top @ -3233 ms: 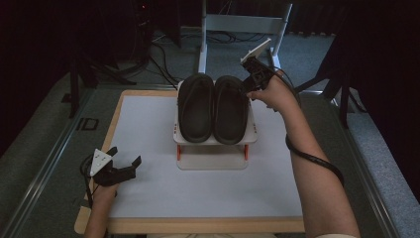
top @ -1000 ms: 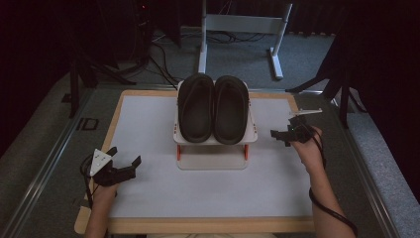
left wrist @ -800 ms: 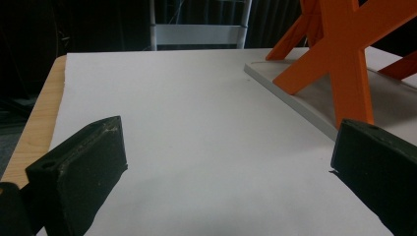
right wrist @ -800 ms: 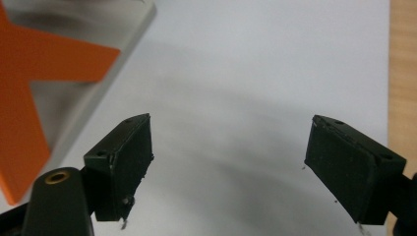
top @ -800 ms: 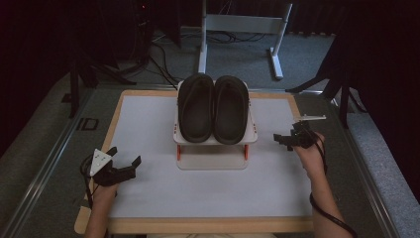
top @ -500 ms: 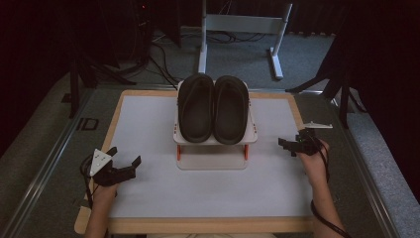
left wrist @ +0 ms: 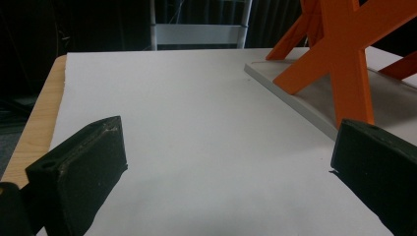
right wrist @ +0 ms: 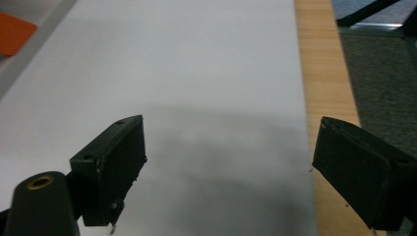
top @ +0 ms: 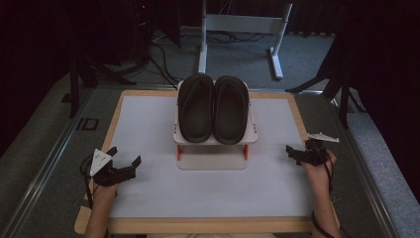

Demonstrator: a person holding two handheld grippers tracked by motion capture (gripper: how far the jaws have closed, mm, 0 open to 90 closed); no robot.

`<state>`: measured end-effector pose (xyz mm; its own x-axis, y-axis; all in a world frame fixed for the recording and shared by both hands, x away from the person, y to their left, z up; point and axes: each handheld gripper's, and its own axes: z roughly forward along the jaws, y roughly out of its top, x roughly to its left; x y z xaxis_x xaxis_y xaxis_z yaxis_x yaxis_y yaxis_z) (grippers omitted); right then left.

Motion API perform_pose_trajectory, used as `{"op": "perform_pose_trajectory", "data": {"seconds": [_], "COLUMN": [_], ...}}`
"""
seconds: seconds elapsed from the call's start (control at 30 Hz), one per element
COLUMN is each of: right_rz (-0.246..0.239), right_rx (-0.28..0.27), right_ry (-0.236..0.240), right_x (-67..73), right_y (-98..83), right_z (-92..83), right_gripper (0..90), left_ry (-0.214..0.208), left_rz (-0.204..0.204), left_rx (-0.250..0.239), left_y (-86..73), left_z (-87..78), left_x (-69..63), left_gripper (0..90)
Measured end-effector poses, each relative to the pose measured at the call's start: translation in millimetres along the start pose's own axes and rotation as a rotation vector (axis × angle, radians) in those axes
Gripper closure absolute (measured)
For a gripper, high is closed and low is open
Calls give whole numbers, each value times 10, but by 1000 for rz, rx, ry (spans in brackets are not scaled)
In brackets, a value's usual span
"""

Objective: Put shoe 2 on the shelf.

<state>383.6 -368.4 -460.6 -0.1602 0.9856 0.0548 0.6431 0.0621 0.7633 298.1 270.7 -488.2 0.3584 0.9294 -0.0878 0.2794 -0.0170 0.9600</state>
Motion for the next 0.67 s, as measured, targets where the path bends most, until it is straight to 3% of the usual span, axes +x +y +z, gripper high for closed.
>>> {"op": "perform_pose_trajectory", "data": {"seconds": [0.4,0.67], "right_rz": [34,-4], "right_rx": [-55,-52], "right_ry": [-46,-64], "right_x": [-72,-15], "right_y": [-170,-223], "right_z": [-69,-69], "right_gripper": [127,132], "left_ry": [4,3], "left_rz": [-1,0], "left_rx": [4,4], "left_y": [1,1], "left_z": [3,4], "left_x": [0,-1], "left_gripper": [0,0]}}
